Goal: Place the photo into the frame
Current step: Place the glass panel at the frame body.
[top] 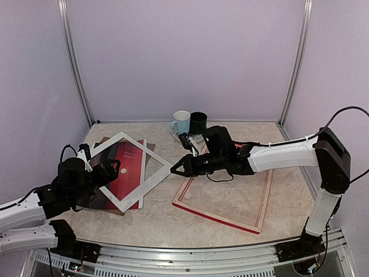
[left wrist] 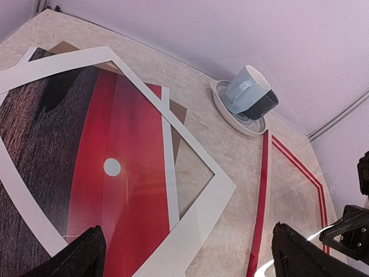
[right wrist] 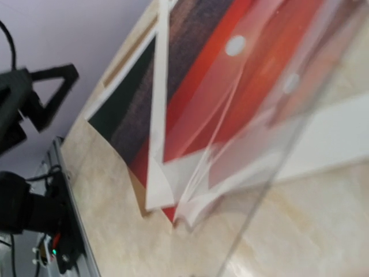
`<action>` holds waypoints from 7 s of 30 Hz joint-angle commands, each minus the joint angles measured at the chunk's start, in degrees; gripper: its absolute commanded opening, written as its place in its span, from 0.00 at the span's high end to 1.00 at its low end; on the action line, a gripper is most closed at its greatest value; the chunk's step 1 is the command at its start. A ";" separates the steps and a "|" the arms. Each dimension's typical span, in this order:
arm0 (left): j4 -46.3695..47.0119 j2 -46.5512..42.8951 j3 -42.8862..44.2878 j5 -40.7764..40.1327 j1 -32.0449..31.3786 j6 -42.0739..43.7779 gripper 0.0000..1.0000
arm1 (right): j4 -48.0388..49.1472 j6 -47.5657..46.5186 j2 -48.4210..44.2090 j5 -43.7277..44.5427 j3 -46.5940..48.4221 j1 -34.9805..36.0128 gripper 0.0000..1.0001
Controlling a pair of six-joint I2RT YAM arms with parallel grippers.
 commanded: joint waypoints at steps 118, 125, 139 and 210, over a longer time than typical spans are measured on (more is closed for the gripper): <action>18.81 47.96 23.45 13.99 -9.22 3.21 0.01 | -35.04 48.54 -61.56 41.55 -46.41 13.32 1.00; 18.90 48.23 23.67 14.10 -9.31 3.12 0.01 | -35.27 49.17 -61.04 42.09 -46.16 14.61 1.00; 18.87 48.44 23.67 13.75 -9.47 3.04 0.01 | -35.41 49.46 -60.80 42.63 -46.17 15.33 1.00; 17.20 53.77 27.05 11.59 -11.95 0.98 0.01 | -45.57 56.68 -64.42 48.85 -47.02 18.41 0.41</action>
